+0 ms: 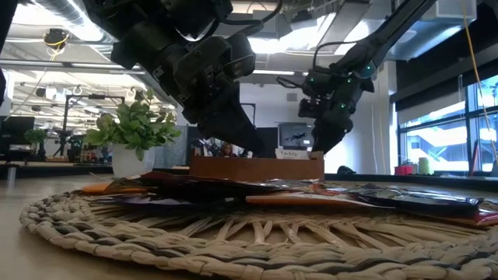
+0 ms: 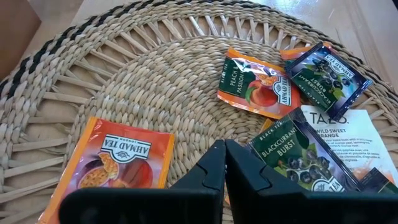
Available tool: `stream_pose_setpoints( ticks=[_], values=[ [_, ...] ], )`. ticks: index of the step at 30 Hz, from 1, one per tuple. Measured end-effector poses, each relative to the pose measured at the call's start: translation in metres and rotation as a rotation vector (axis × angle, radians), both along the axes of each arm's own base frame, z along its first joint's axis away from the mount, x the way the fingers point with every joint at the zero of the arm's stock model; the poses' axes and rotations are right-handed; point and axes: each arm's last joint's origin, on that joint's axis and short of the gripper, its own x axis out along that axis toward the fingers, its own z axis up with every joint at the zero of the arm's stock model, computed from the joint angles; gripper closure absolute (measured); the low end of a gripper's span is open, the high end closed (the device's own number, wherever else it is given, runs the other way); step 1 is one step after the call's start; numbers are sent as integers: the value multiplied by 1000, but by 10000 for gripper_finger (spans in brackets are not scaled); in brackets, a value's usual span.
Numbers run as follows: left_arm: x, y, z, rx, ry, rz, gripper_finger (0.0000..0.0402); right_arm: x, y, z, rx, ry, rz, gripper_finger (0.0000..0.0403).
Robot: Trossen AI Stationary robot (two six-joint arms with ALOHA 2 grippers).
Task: Pick & Place Tea
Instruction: Put the orange and black tea bag into the middle section of the wooden organizer
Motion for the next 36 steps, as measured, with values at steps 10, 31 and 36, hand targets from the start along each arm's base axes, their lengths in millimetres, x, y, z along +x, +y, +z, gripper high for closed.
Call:
stream_pose_setpoints(
  ticks=[10, 31, 36],
  values=[
    [0, 0, 0, 3, 0, -2, 398, -18, 41, 80, -65, -220, 51, 318],
    [4, -4, 5, -56, -60, -48, 398, -21, 193, 21, 139, -292, 265, 318],
    [6, -16, 13, -6, -164, -150, 398, -25, 201, 11, 171, -325, 259, 318]
  ],
)
